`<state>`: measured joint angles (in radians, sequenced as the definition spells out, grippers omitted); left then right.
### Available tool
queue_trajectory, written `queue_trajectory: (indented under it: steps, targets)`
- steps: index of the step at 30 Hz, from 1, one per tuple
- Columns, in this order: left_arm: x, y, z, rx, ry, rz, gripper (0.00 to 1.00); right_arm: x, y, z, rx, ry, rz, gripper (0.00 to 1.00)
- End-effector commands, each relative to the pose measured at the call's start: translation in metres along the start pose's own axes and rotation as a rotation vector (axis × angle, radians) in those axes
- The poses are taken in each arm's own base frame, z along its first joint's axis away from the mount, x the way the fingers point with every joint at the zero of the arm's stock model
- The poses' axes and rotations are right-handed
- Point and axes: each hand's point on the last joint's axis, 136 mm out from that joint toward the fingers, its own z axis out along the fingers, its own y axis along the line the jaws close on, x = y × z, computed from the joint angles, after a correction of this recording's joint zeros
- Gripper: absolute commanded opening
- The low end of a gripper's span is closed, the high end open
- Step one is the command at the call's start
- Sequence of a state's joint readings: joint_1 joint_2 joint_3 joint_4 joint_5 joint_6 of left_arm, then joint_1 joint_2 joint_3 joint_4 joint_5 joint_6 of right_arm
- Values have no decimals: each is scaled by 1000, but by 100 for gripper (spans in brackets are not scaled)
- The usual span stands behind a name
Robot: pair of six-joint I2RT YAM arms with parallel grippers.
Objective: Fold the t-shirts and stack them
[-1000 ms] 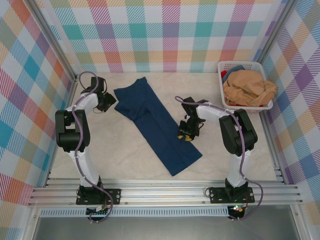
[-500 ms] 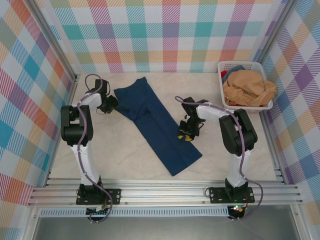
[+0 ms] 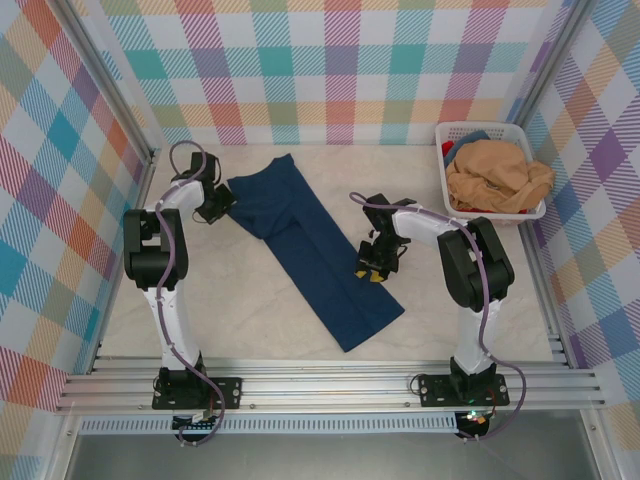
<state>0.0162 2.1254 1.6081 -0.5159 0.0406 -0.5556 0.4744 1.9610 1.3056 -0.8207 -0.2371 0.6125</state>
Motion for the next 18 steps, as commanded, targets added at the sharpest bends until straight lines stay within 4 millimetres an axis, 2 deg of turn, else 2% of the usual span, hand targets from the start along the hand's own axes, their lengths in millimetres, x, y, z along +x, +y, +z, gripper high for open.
queue_trajectory:
  steps: [1,5,10,15,18]
  targets:
    - [-14,8,-8,-55,-33,12,0,-1,-3,6,16,18,-4,35]
    - [-14,-1,-8,-17,-15,24,0,-1,-4,8,18,22,-3,34]
    - [-3,-3,-11,2,5,15,0,-2,-4,8,19,21,-5,35]
    - [0,-39,-33,99,2,44,0,-3,-5,9,19,19,2,34]
    - [3,-49,-30,113,18,50,0,-4,-3,9,15,19,1,34]
